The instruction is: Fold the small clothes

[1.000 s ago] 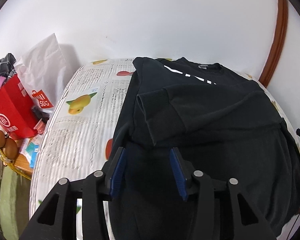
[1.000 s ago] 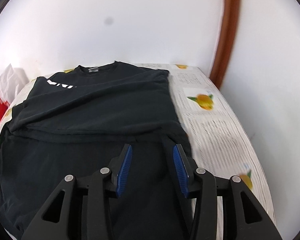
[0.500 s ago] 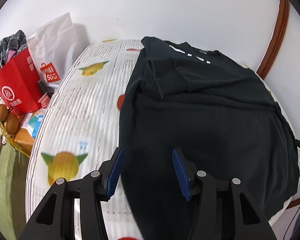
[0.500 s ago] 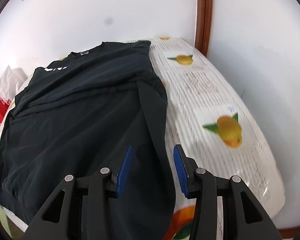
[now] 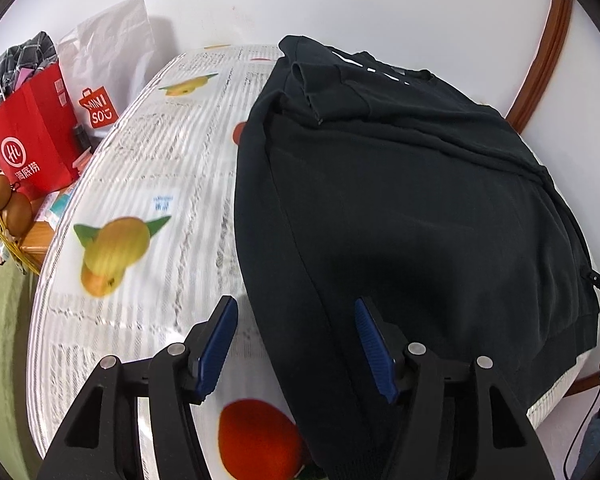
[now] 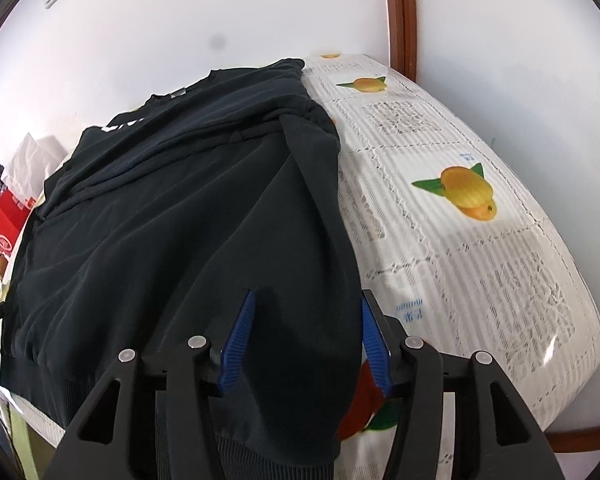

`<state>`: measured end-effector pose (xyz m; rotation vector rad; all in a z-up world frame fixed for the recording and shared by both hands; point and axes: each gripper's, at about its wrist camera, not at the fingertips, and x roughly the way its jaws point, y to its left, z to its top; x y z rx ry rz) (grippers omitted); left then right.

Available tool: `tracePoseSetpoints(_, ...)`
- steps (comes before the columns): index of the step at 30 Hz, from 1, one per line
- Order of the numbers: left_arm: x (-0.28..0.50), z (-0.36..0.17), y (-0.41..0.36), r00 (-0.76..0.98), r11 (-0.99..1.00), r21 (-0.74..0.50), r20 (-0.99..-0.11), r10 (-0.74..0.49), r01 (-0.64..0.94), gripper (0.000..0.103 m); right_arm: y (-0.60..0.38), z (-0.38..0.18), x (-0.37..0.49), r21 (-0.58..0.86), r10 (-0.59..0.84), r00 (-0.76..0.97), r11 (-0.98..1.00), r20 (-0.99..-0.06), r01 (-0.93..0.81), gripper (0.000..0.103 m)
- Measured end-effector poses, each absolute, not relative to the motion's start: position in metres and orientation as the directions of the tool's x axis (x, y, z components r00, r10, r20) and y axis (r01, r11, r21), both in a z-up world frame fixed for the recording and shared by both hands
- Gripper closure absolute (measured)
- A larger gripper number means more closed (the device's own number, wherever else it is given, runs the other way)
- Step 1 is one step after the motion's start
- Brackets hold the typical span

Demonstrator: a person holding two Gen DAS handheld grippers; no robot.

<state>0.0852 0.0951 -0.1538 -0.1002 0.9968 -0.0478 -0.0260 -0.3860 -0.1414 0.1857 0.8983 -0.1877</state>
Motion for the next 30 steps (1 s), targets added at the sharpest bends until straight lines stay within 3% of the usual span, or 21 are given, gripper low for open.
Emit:
tracePoseSetpoints(18, 0.071, -0.16, 0.076, 0.555, 0.999, -0.043, -0.831, -0.042, 0.01, 0.043, -0.348, -0.154, -0.03, 0.005, -0.128, 0.637, 0.979, -0.76, 0.202, 0.048)
tracePoseSetpoints(20, 0.07, -0.16, 0.075, 0.557, 0.999, -0.048, -0.829, -0.039, -0.001, 0.044, -0.345, -0.154, -0.03, 0.004, -0.129, 0.641, 0.979, -0.757, 0.202, 0.054)
tracePoseSetpoints(21, 0.069, -0.16, 0.075, 0.56, 0.999, -0.05, -0.827, -0.041, -0.001, 0.049, -0.343, -0.154, -0.03, 0.0, -0.128, 0.643, 0.981, -0.755, 0.196, 0.056)
tracePoseSetpoints(23, 0.067, -0.159, 0.073, 0.566, 0.999, -0.053, -0.823, -0.048, 0.008, 0.061, -0.339, -0.153, -0.032, -0.008, -0.131, 0.648, 0.982, -0.75, 0.189, 0.076)
tracePoseSetpoints(25, 0.065, -0.158, 0.072, 0.564, 0.998, -0.061, -0.823, -0.06, 0.017, 0.08, -0.336, -0.152, -0.034, -0.028, -0.148, 0.65, 0.981, -0.745, 0.19, 0.088)
tracePoseSetpoints(27, 0.063, -0.155, 0.071, 0.565, 0.997, -0.071, -0.822, -0.071, 0.022, 0.093, -0.333, -0.151, -0.037, -0.057, -0.17, 0.654, 0.98, -0.737, 0.19, 0.092)
tracePoseSetpoints(30, 0.057, -0.146, 0.072, 0.588, 0.997, -0.068, -0.805, -0.071, 0.028, 0.094, -0.333, -0.144, -0.045, -0.062, -0.174, 0.673, 0.98, -0.719, 0.187, 0.094)
